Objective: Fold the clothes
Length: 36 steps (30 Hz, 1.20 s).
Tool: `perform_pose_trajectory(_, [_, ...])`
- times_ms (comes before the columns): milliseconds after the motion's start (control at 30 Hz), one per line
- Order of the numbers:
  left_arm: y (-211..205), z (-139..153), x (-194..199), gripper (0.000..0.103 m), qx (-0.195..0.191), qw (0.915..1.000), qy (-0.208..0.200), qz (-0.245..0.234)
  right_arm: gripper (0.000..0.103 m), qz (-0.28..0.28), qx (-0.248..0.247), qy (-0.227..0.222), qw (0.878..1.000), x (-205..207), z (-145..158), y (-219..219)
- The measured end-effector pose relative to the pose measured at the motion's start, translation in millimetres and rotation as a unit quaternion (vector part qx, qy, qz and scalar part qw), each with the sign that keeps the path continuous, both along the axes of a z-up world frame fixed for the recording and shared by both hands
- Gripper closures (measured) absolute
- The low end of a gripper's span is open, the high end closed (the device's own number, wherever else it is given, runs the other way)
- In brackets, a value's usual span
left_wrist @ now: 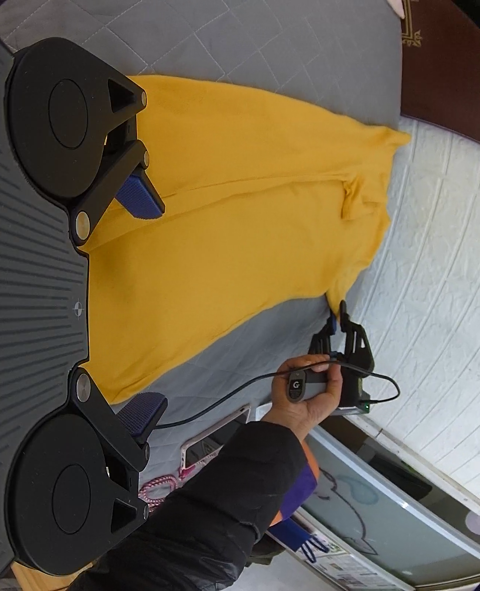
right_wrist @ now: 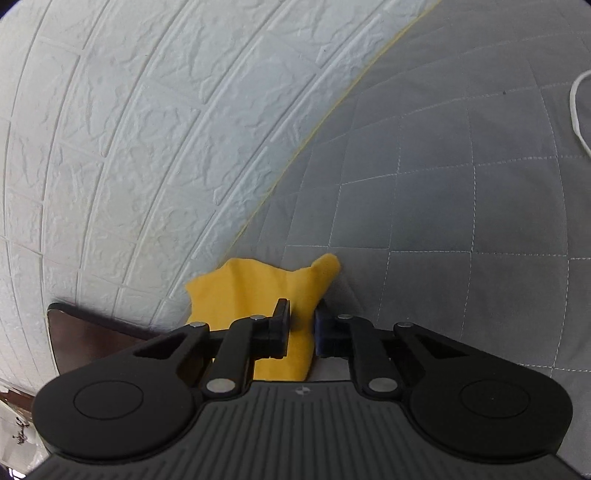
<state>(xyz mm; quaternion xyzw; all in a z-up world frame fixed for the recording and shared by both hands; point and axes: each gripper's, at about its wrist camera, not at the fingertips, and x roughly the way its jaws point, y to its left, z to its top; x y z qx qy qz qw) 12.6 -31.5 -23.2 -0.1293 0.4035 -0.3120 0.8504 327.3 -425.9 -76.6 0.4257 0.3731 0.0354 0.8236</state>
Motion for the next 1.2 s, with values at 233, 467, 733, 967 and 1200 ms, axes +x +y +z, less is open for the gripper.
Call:
perform_pose_trajectory(233, [1,-6,2,0.000,-0.005,1.0000,0.001,-0.004,0.090,0.085,-0.161,-0.043,0.982,11,64,79])
perform_pose_trajectory(467, [14,-2,-2,0.000,-0.006,0.9999,-0.003,0.010,0.087,0.216,-0.240,-0.054,0.945,45,77,213])
perform_pose_trajectory(733, [36,-1,-5,0.000,-0.021,0.9993,-0.003,0.031,0.047,0.267,-0.198,-0.056,0.942,18,76,228])
perform_pose_trajectory(967, [29,-1,-9,0.000,-0.038,0.9992,-0.005,0.013,0.045,0.205,-0.176,-0.051,0.961,-30,103,136])
perform_pose_trajectory(1200, [11,7,-31,0.000,-0.029,0.9994,-0.016,-0.012,0.044,0.150,-0.097,-0.015,0.984,-25,61,115])
